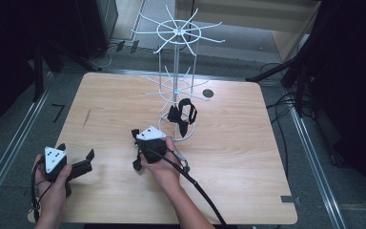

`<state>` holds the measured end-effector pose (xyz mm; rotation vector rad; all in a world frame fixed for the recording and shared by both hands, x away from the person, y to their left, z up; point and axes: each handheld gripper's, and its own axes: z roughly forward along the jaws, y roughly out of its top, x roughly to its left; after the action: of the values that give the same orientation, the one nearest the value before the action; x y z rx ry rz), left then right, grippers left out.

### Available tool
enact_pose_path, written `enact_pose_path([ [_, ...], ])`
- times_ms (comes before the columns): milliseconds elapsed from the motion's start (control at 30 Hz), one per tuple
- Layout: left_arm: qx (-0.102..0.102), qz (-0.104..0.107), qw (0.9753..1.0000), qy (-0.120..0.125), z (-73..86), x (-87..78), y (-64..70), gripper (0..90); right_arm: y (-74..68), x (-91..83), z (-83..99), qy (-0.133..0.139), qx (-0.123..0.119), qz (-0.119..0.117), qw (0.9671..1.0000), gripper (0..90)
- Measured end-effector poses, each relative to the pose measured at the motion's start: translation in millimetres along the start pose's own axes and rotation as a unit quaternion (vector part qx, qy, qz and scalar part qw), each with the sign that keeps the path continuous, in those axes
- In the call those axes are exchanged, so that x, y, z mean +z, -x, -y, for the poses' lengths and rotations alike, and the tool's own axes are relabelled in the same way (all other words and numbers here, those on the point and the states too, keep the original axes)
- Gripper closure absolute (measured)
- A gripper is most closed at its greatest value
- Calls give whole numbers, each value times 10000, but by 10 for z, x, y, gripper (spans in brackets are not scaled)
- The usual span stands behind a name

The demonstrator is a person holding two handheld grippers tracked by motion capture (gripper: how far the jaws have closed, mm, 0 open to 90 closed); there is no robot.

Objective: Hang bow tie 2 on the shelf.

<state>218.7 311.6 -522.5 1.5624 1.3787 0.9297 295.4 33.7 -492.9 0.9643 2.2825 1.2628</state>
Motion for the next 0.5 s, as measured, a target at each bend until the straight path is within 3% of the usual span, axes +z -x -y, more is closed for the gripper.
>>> enact_pose_path([
  [500,-17,-3,10000,-47,-2,0,-7,0,49,-323,-92,374,-50,51,9993,900],
])
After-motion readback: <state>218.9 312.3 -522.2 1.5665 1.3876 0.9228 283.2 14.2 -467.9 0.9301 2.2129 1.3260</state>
